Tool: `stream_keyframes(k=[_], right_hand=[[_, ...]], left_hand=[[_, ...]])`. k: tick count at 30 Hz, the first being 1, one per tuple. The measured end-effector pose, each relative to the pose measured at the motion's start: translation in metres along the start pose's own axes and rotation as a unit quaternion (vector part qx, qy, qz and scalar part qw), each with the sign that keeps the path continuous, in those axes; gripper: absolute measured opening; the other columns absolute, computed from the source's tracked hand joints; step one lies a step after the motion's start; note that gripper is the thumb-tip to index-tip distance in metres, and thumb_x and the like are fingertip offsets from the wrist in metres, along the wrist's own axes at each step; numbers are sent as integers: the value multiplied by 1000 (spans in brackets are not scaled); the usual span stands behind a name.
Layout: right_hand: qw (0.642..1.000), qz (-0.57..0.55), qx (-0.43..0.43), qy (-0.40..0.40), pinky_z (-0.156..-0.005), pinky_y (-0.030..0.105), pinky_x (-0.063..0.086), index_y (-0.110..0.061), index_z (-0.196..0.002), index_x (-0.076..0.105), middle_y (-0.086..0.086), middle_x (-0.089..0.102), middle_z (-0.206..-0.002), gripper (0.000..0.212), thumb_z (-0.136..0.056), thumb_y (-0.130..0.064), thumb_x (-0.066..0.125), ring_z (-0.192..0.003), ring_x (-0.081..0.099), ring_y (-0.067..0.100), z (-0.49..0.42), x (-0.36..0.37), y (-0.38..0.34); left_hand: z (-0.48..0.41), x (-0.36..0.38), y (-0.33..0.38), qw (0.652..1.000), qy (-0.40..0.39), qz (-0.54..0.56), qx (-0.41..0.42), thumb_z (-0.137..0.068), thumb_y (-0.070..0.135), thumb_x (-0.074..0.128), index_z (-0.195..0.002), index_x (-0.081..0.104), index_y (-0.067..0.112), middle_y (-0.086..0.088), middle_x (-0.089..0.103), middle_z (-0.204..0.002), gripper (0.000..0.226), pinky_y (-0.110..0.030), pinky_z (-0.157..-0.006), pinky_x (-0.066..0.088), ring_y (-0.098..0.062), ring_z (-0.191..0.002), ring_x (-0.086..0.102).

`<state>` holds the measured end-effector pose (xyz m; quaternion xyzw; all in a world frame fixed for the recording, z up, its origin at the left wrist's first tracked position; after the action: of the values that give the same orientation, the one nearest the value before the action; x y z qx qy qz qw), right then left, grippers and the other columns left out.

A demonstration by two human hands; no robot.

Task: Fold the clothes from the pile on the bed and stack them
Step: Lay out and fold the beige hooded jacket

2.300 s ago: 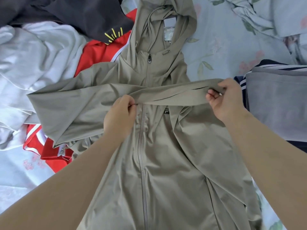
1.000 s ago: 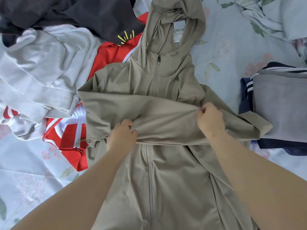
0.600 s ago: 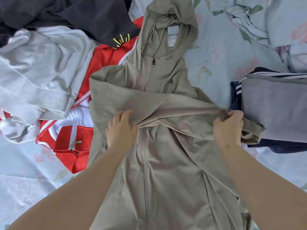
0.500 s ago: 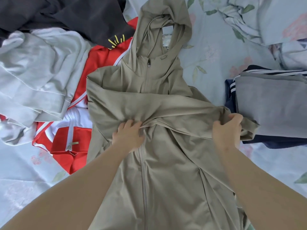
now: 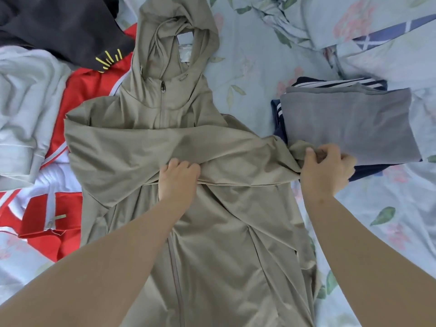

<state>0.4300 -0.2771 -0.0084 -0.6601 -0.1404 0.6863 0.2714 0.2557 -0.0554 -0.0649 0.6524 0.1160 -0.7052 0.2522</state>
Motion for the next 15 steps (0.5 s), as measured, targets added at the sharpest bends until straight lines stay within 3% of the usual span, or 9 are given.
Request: stream_keyframes(k=[3,5,6,8,10,12,13,15], right_hand=[[989,-102,25,103,-91,28,34,-9,-106,54,4,50,-115,18,-94,-23,52,-101,47,22,-11,-23,0],[969,-215,68,102,-71,7,38,-13,-100,44,-10,50,-93,11,-97,-23,46,-80,50,6,-18,-28,5],[961,-243,91,96,-62,2,36,-14,-98,39,-14,47,-85,11,-98,-23,45,-72,48,-2,-18,-27,7],[958,-253,112,74,-53,2,34,-14,-97,36,-15,42,-77,13,-98,-23,45,-63,43,-3,-14,-23,8],[950,-287,115,46,-53,4,34,-14,-93,37,-13,40,-74,13,-98,-23,46,-61,40,-1,-6,-16,0],[934,-341,103,18,-59,9,36,-20,-84,39,-11,41,-75,16,-96,-23,49,-61,40,1,6,-10,-21],[927,-365,84,-6,-64,17,38,-23,-80,40,-9,43,-75,18,-95,-22,51,-64,42,5,14,-5,-35],[907,-407,36,-101,-65,28,37,-24,-78,43,-5,45,-74,19,-92,-20,55,-66,42,10,41,9,-66]], left_hand=[[3,-2,19,996,-2,60,62,-83,9,62,-78,59,17,1,63,-79,10,-39,-72,43,-29,-85,58],[2,11,25,990,-105,95,20,-95,17,47,-99,58,18,1,60,-105,12,-37,-89,38,-25,-109,50],[2,20,24,979,-176,104,-6,-96,21,45,-109,56,18,0,57,-115,17,-37,-94,38,-25,-115,47],[3,32,22,950,-270,147,-43,-96,24,46,-127,47,19,-3,53,-127,31,-39,-101,37,-26,-120,46],[0,29,20,916,-265,285,-96,-97,23,47,-134,41,19,-4,54,-125,38,-36,-100,40,-24,-116,51],[-4,13,13,844,-193,461,-195,-98,21,46,-130,43,19,-2,57,-112,33,-28,-83,43,-15,-95,55],[-4,5,5,791,-152,532,-260,-99,23,45,-125,46,21,-1,57,-106,26,-25,-74,42,-11,-85,55],[-1,-12,-12,652,-86,652,-377,-100,34,40,-118,49,24,1,59,-105,22,-25,-69,43,-9,-80,58]])
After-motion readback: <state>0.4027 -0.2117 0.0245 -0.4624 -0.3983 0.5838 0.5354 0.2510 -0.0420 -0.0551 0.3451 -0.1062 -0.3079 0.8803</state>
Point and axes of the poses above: each hand's wrist, its own z-axis away from the middle knuckle, its own x-axis out of the palm, y = z × x, the point moved 5 cm from there along -z, towards the middle knuckle
